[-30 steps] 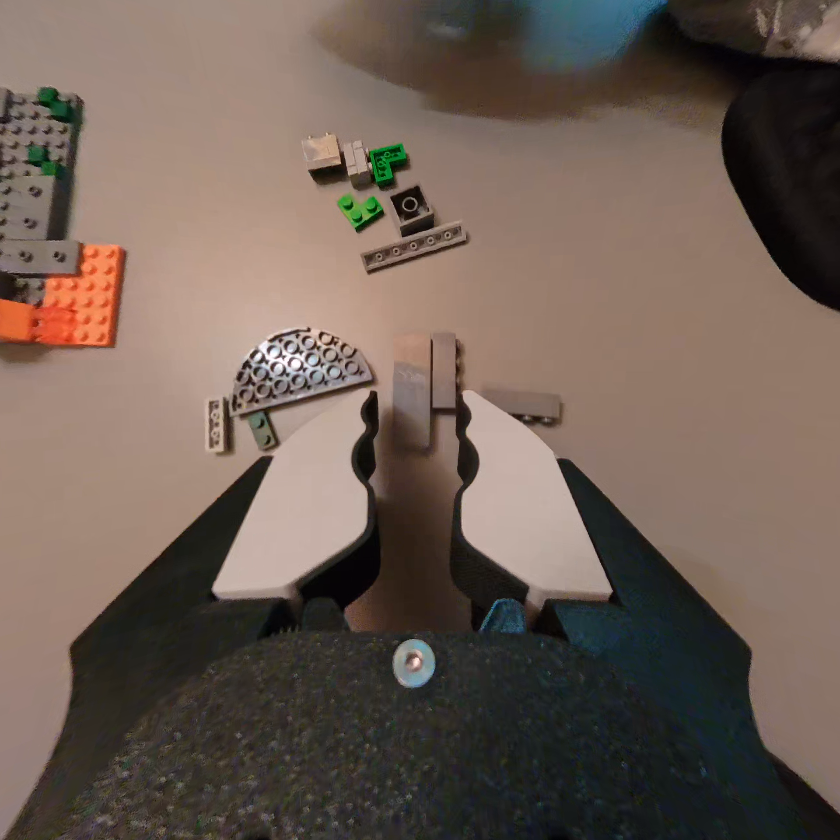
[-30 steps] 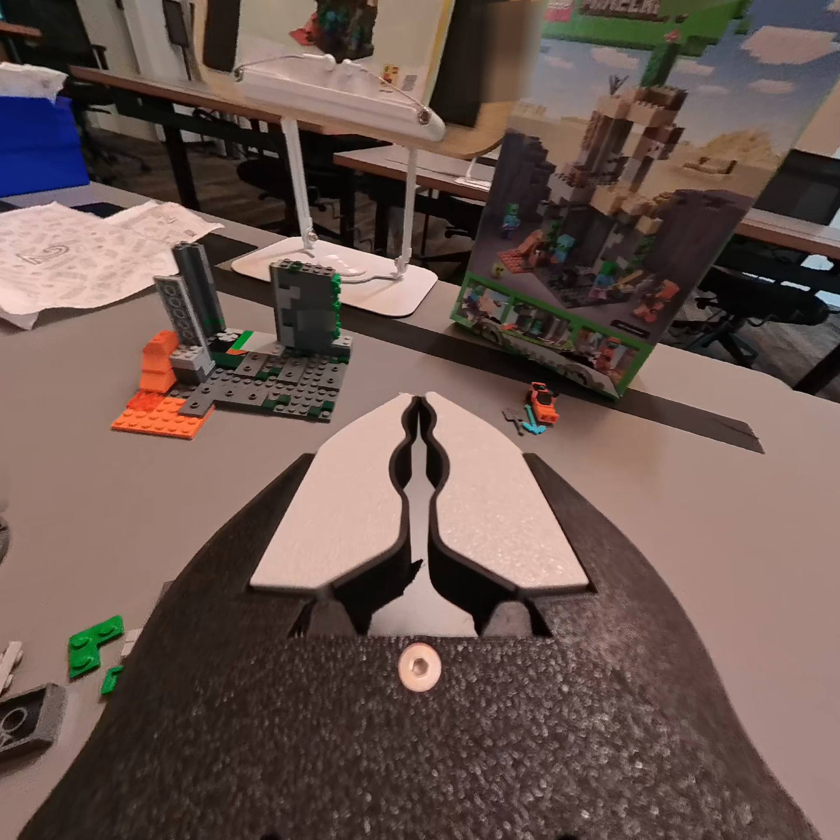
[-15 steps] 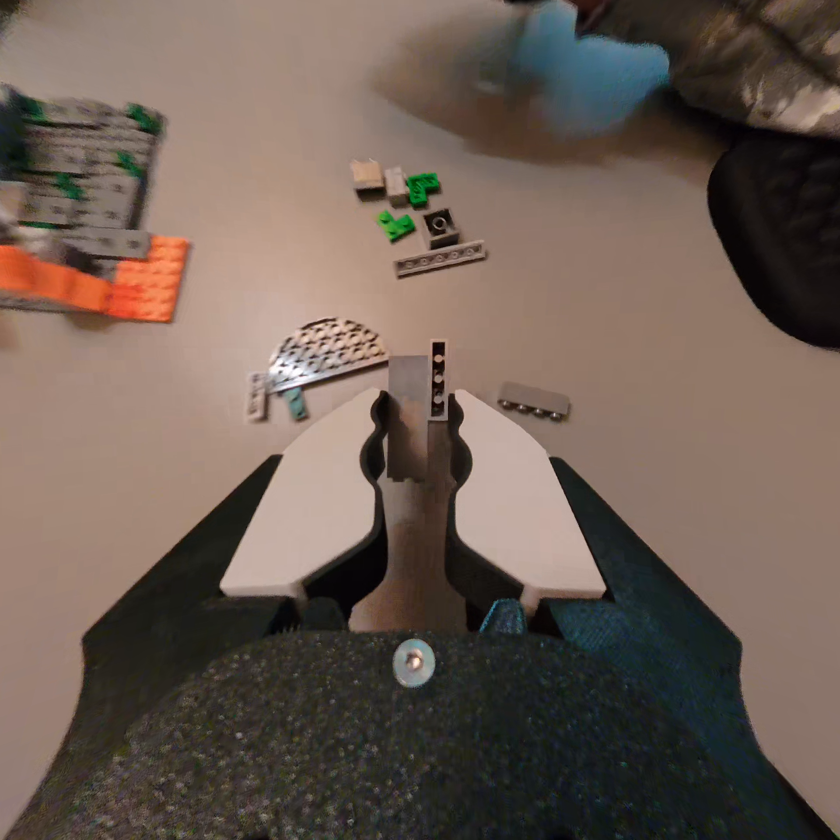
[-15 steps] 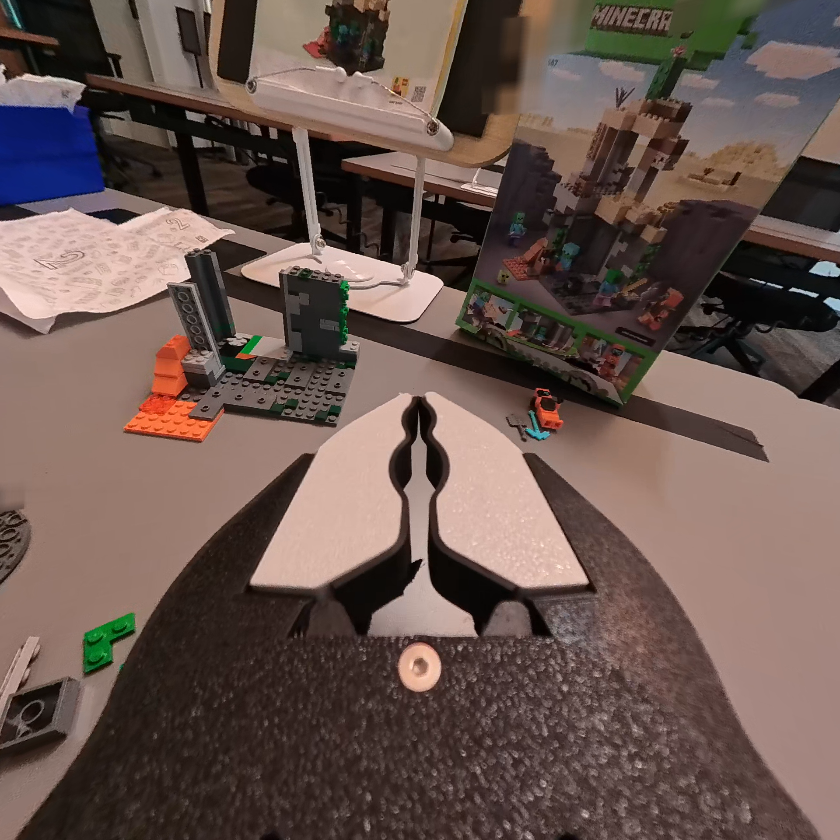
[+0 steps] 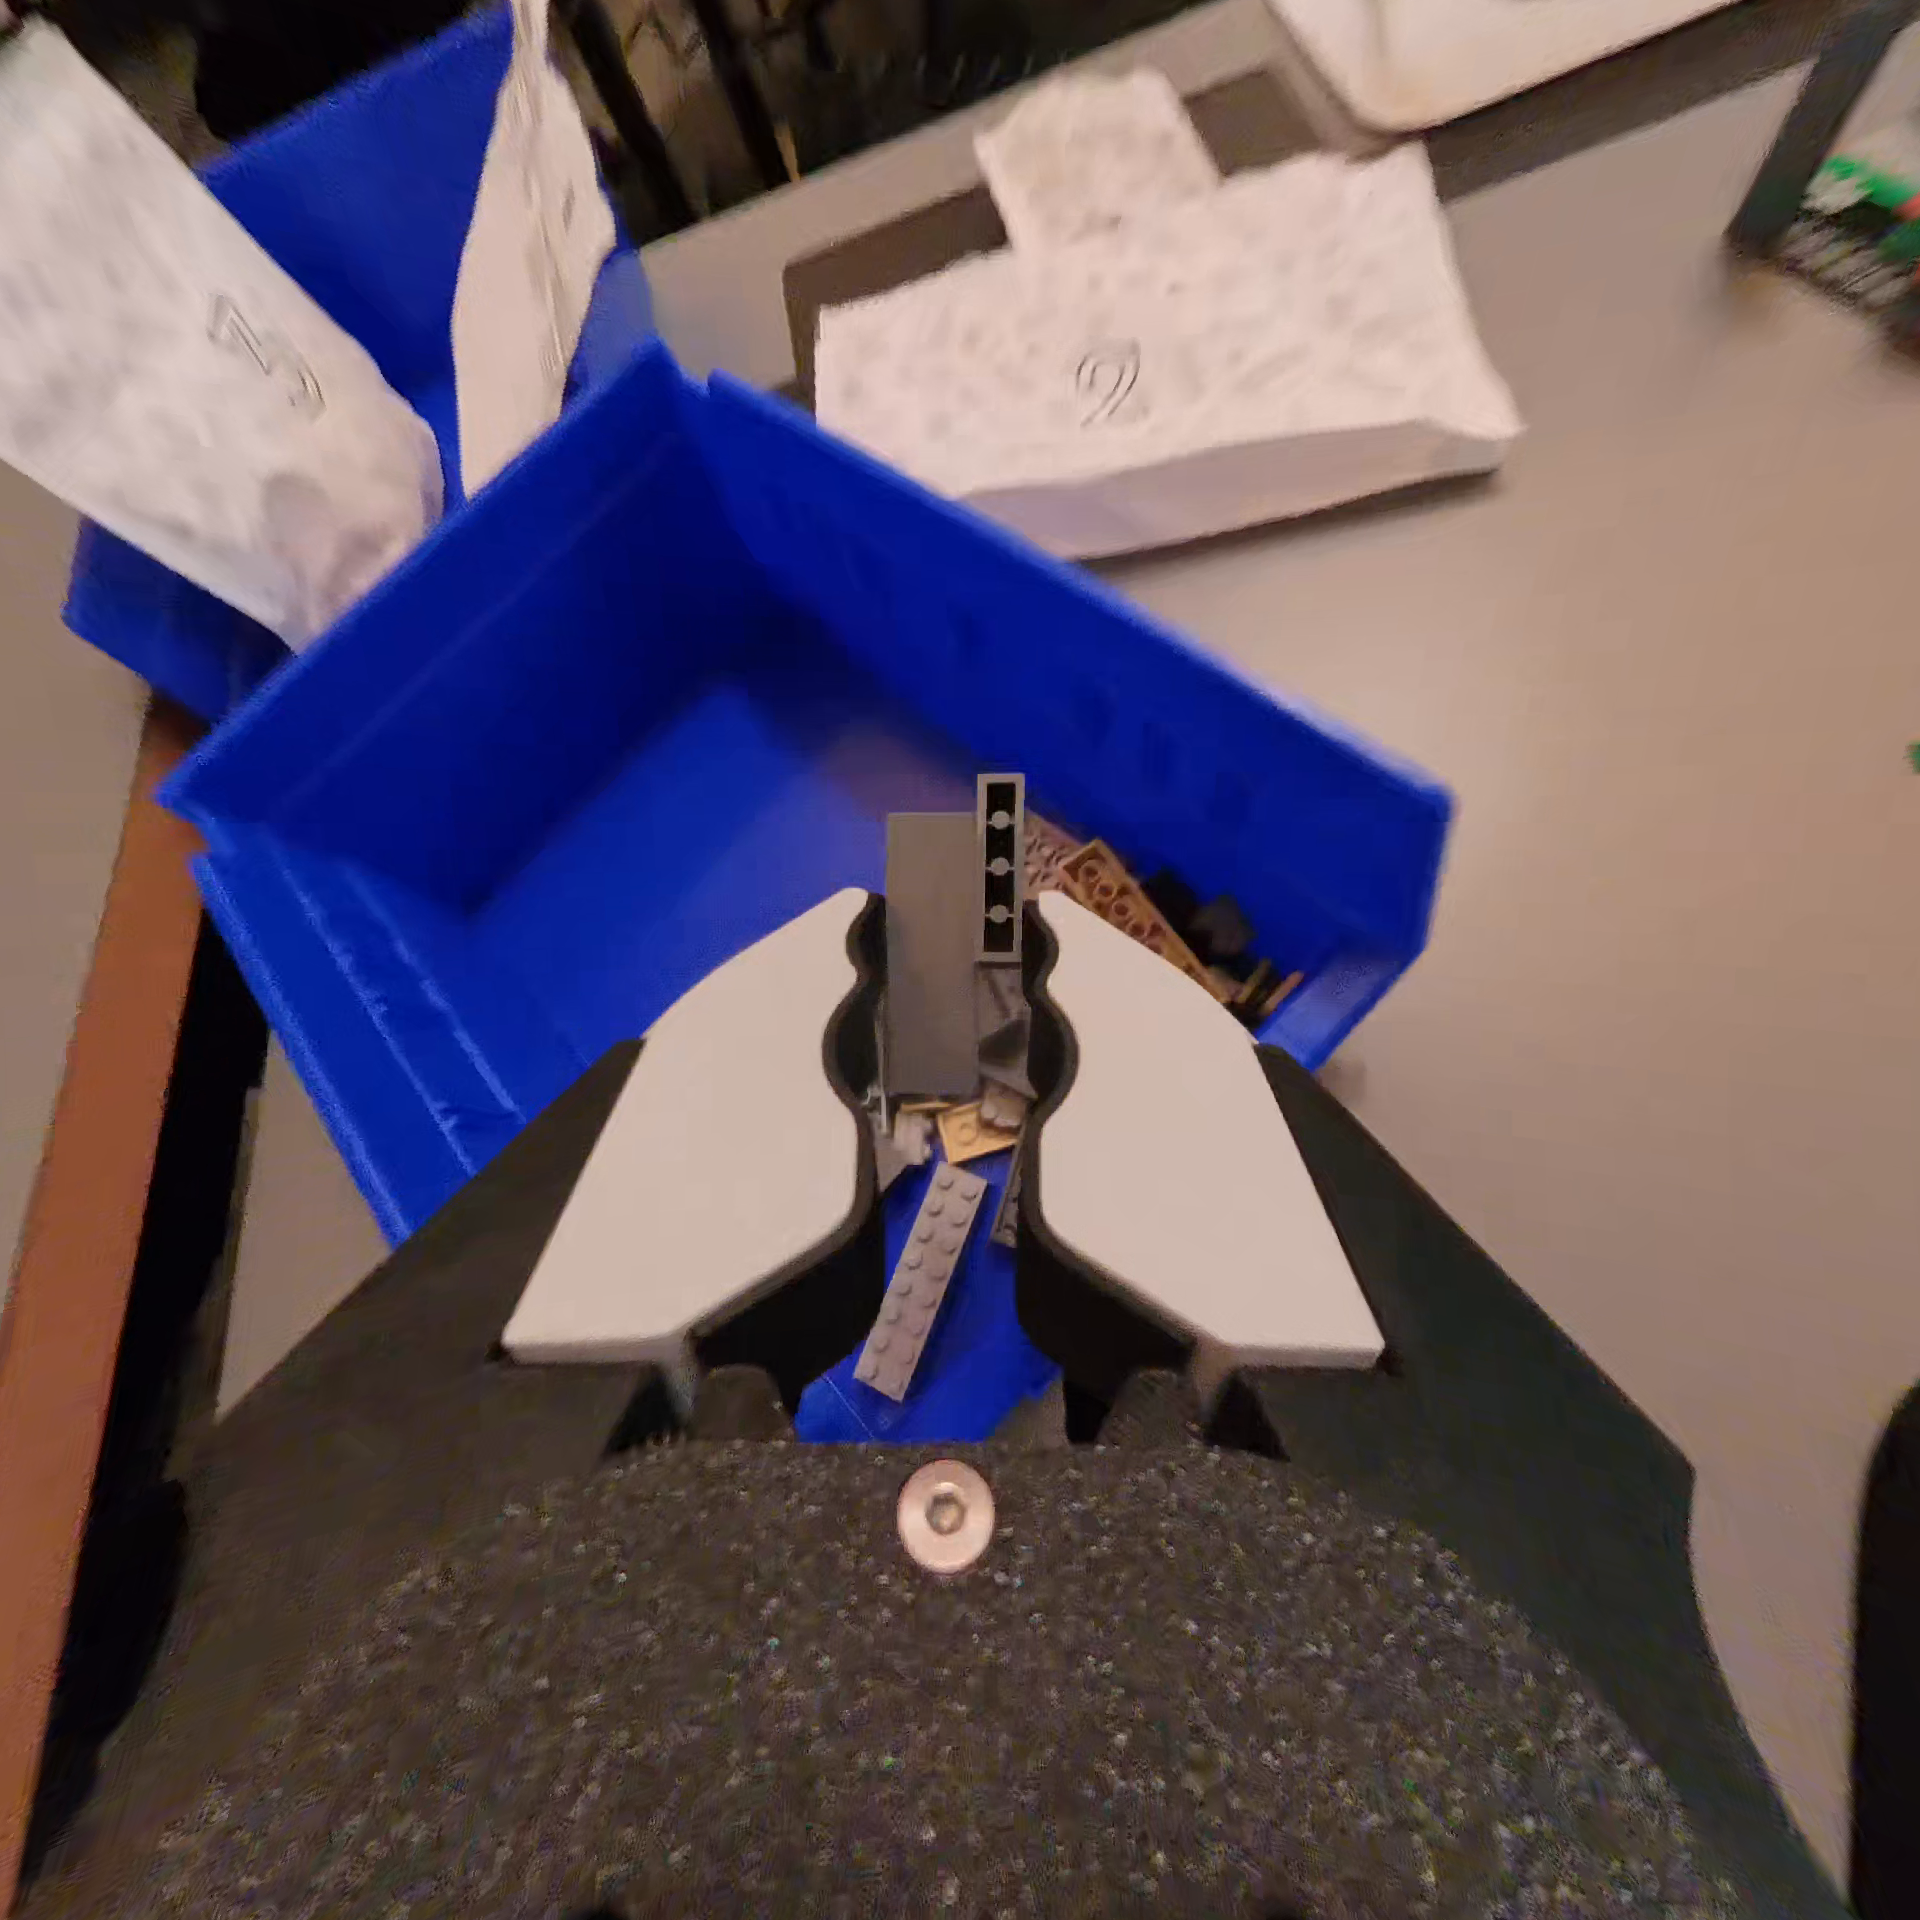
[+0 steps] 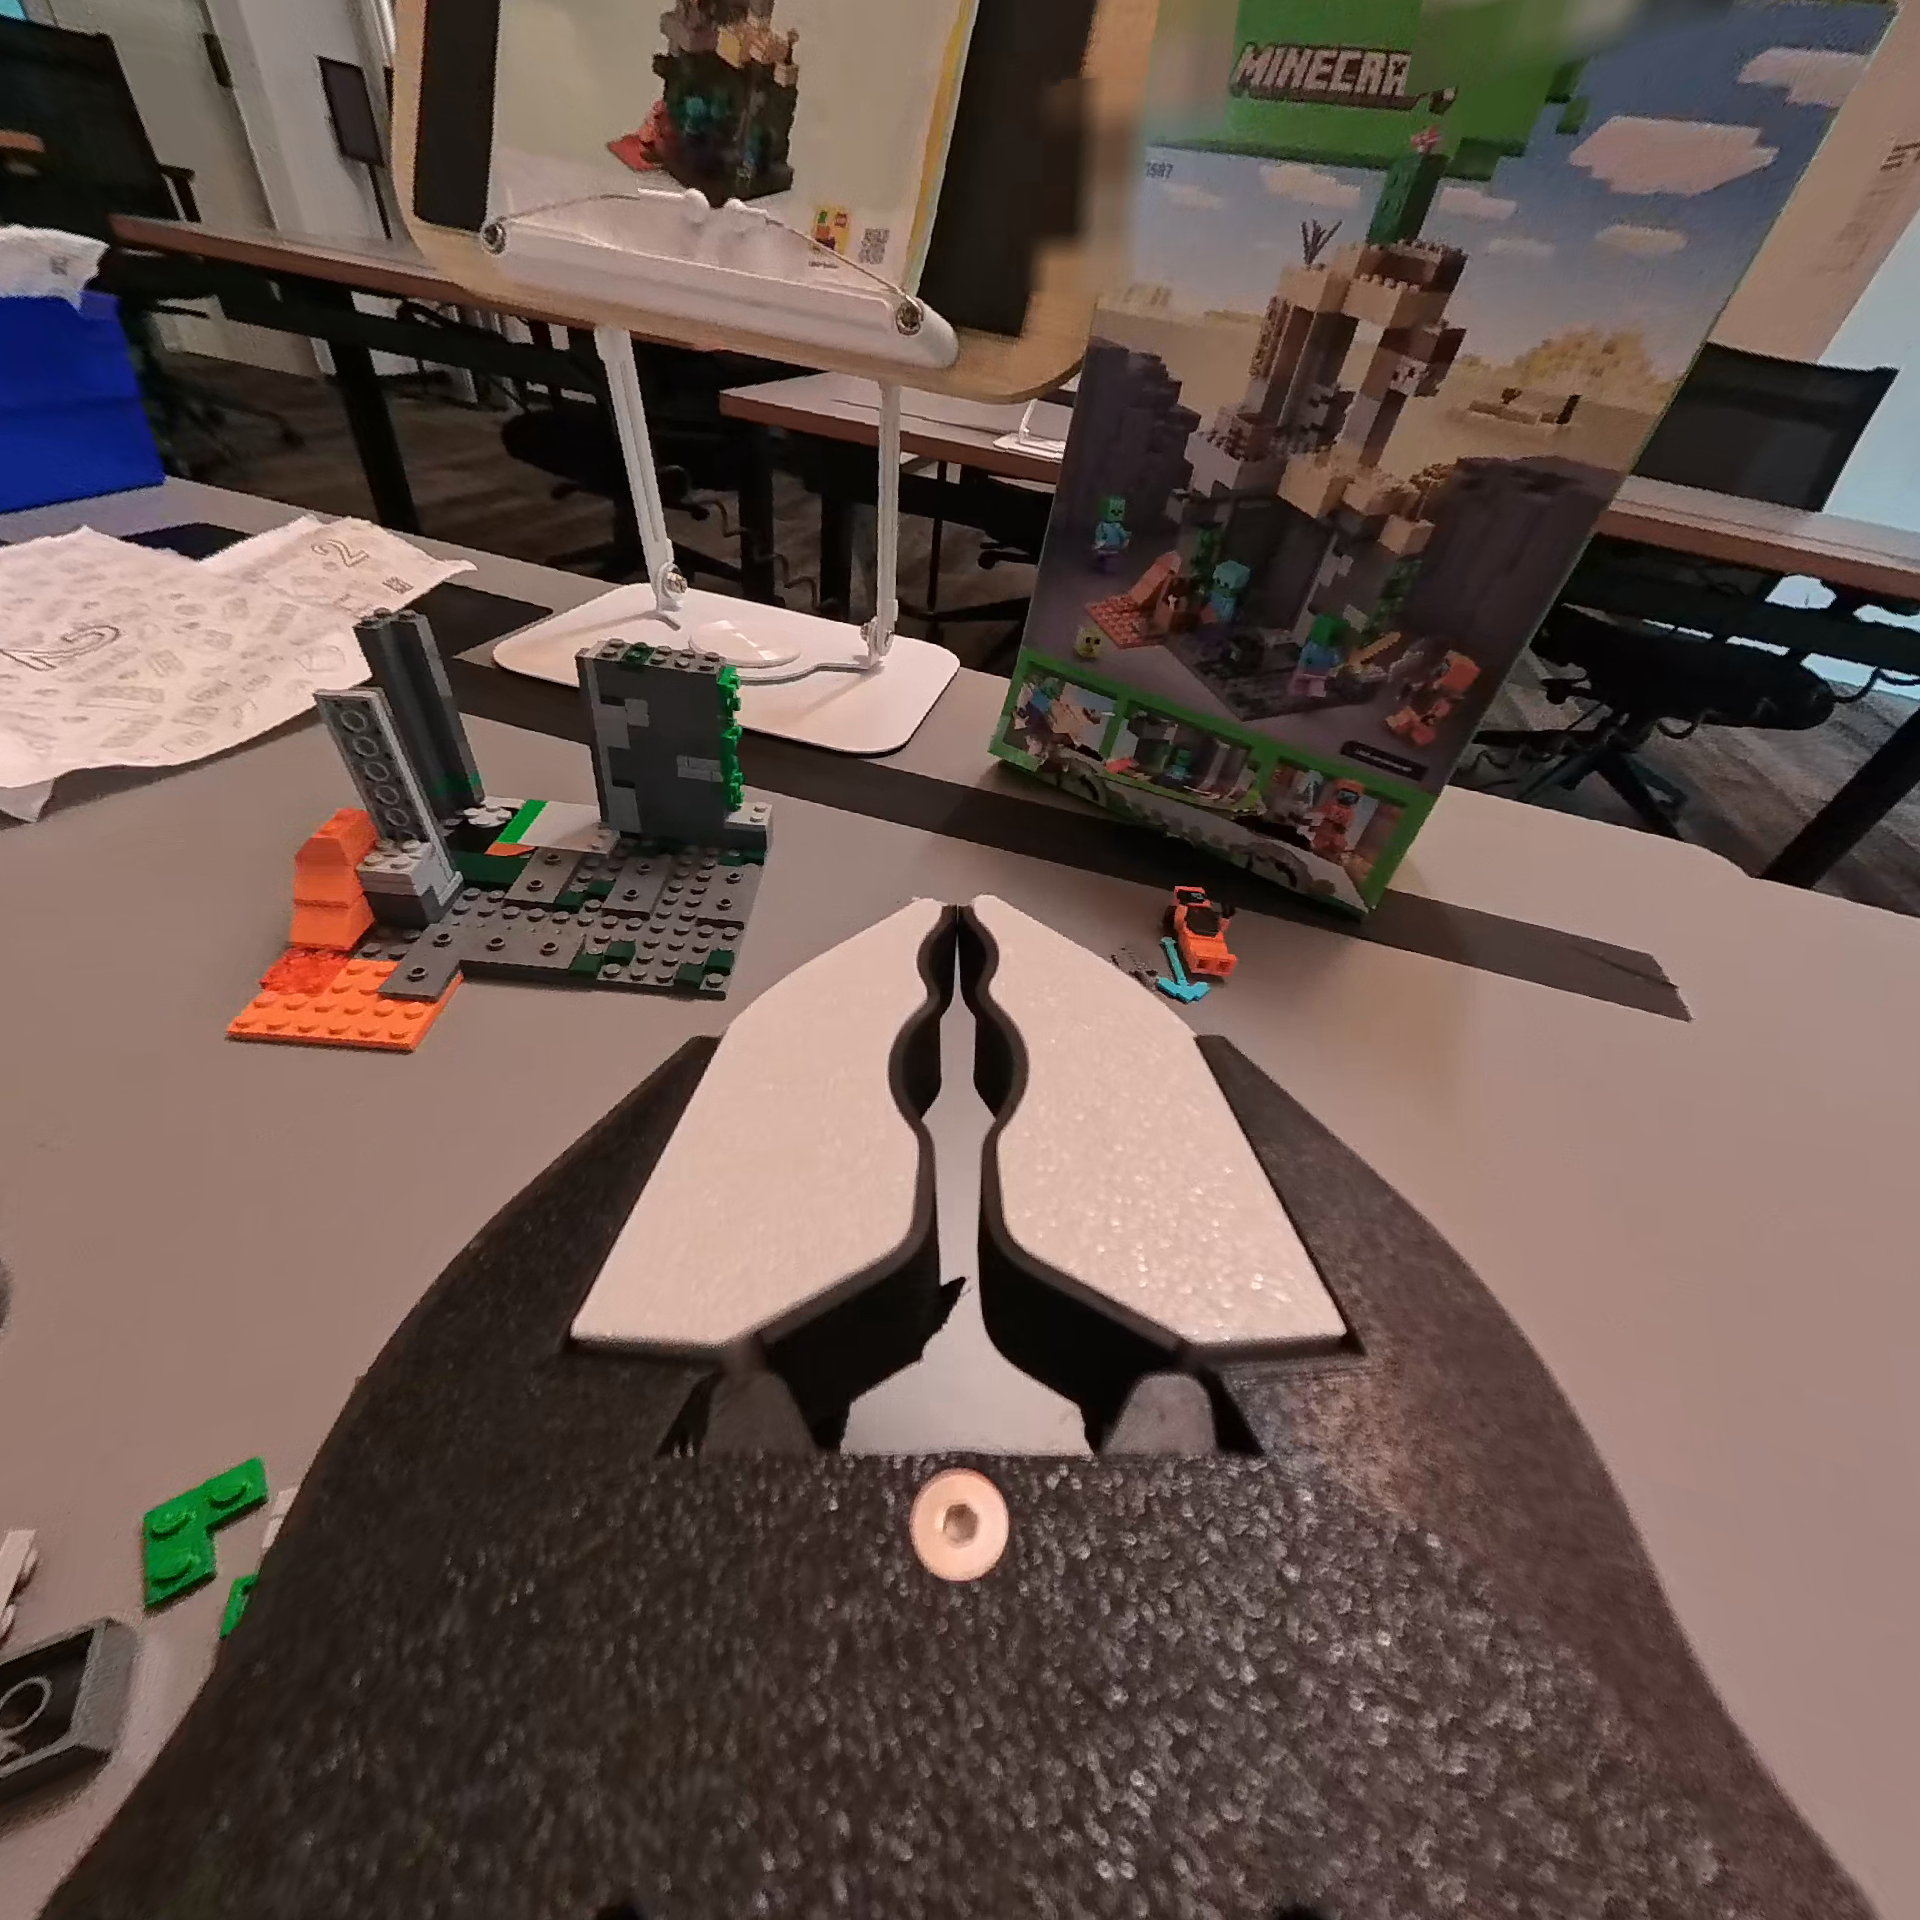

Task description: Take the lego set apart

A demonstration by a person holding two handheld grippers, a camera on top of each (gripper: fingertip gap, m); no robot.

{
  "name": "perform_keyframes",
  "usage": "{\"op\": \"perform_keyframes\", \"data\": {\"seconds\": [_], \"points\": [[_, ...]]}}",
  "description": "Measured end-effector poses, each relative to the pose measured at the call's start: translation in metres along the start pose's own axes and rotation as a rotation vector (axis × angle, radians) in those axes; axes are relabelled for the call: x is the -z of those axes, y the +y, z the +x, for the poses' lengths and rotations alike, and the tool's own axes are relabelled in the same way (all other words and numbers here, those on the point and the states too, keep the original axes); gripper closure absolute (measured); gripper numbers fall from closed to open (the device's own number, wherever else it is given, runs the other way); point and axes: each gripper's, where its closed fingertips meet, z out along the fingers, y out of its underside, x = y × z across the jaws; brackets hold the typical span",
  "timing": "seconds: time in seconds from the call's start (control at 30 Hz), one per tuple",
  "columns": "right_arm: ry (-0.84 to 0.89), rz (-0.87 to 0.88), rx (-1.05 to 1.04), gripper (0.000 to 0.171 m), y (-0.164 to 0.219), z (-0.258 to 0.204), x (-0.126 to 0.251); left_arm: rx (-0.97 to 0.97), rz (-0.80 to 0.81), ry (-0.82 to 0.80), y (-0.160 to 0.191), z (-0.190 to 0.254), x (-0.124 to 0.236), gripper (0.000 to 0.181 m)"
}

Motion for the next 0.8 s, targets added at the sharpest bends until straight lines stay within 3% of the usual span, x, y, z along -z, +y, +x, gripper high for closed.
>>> {"op": "perform_keyframes", "data": {"seconds": [0.1, 0.2, 0.4, 0.57, 0.67, 0.8], "points": [[-0.001, 0.004, 0.0, 0.171, -0.001, 0.0, 0.001, 0.034, -0.059, -0.005, 0.02, -0.002, -0.022, 0.156], [0.0, 0.008, -0.005, 0.171, -0.001, 0.001, 0.002, 0.052, -0.04, -0.012, 0.019, 0.006, -0.031, 0.156], [-0.013, 0.003, -0.004, 0.171, 0.0, -0.001, 0.001, -0.018, 0.0, -0.045, 0.003, 0.029, -0.033, 0.133], [-0.02, -0.001, -0.007, 0.171, 0.002, -0.002, 0.001, -0.126, 0.219, 0.021, -0.043, 0.073, -0.006, 0.143], [-0.028, -0.01, -0.007, 0.171, 0.004, -0.003, -0.001, -0.272, 0.302, 0.177, -0.062, 0.127, 0.006, 0.143], [-0.053, -0.016, 0.003, 0.171, 0.006, -0.009, -0.002, -0.467, 0.196, 0.522, -0.042, 0.215, -0.008, 0.161]]}}
